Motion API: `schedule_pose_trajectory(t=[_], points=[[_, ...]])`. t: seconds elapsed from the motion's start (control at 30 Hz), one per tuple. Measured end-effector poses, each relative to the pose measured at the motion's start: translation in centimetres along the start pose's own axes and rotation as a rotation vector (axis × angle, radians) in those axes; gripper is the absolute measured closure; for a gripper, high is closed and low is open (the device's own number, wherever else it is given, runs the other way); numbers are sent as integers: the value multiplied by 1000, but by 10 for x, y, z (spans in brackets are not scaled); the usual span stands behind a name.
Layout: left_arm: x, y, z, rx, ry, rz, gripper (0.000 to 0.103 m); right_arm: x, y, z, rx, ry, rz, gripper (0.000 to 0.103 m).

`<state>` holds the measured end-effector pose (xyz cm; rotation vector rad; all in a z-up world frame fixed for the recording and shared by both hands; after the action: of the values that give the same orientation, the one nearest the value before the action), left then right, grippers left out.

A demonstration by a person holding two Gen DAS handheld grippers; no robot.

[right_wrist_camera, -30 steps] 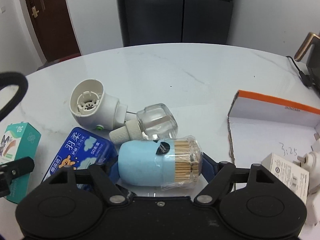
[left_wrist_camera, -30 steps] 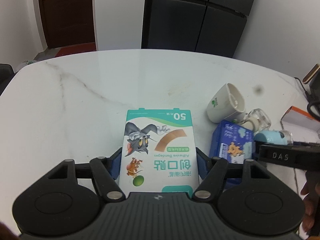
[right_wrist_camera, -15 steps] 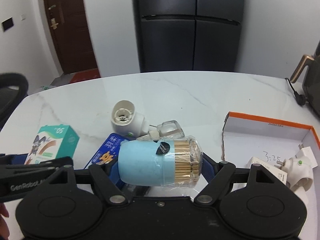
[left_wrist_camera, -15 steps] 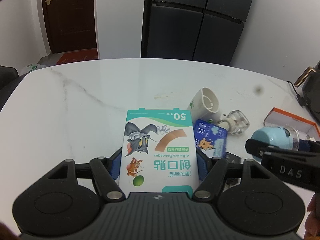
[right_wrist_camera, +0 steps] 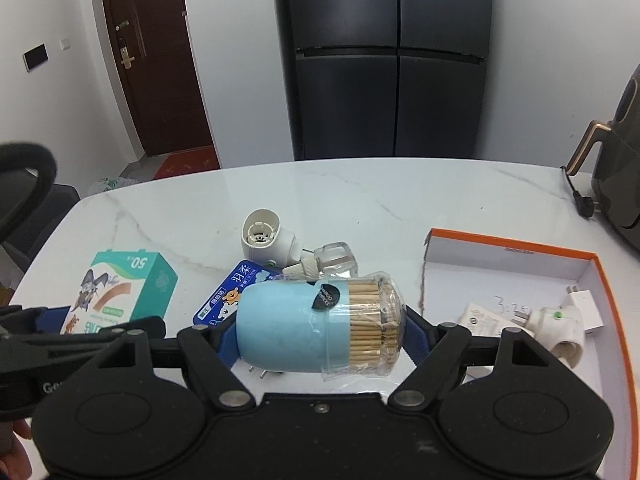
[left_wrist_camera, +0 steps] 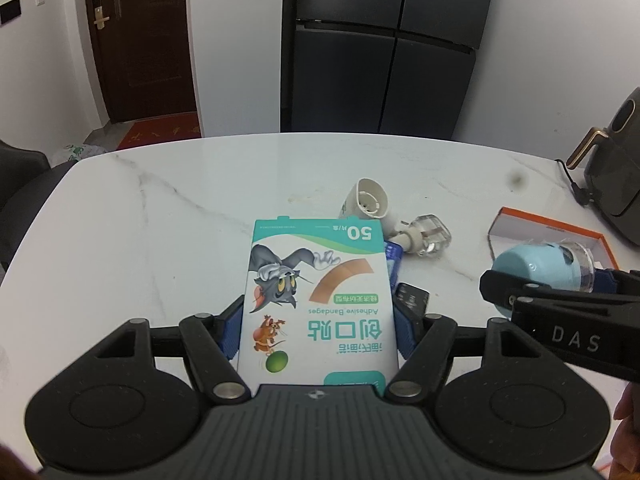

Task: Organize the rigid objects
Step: 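Carry the bandage box and toothpick jar over the orange-rimmed box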

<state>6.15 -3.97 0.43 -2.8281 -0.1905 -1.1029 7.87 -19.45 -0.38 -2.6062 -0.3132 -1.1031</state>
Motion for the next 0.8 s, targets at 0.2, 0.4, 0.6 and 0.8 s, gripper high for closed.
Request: schedule_pose_trajectory(t=[0.2, 0.4, 0.6, 0.8], points=[[-6, 8, -15, 8, 4, -17, 32, -5, 3, -25, 16, 11, -12, 12], [-11, 16, -27, 10, 8, -35, 32, -11, 9, -44, 26, 20, -25, 12], [-14, 29, -38, 5, 22, -30, 32, -14, 15, -59, 33, 34, -30, 12], [-15, 40, -47, -5, 35, -21, 32, -15, 26, -73, 29, 57, -14, 12]])
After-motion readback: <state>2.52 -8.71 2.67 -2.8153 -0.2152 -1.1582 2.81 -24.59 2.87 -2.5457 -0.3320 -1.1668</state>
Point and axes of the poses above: each gripper's, at about its wrist camera, not at the fingertips, and z roughly the way its jaws point, y to its right, x to its top, the point moved 4 cm from there along z, roughly the way its jaws point, and after that the axes turned 8 degrees about x, right-handed, at the moved point
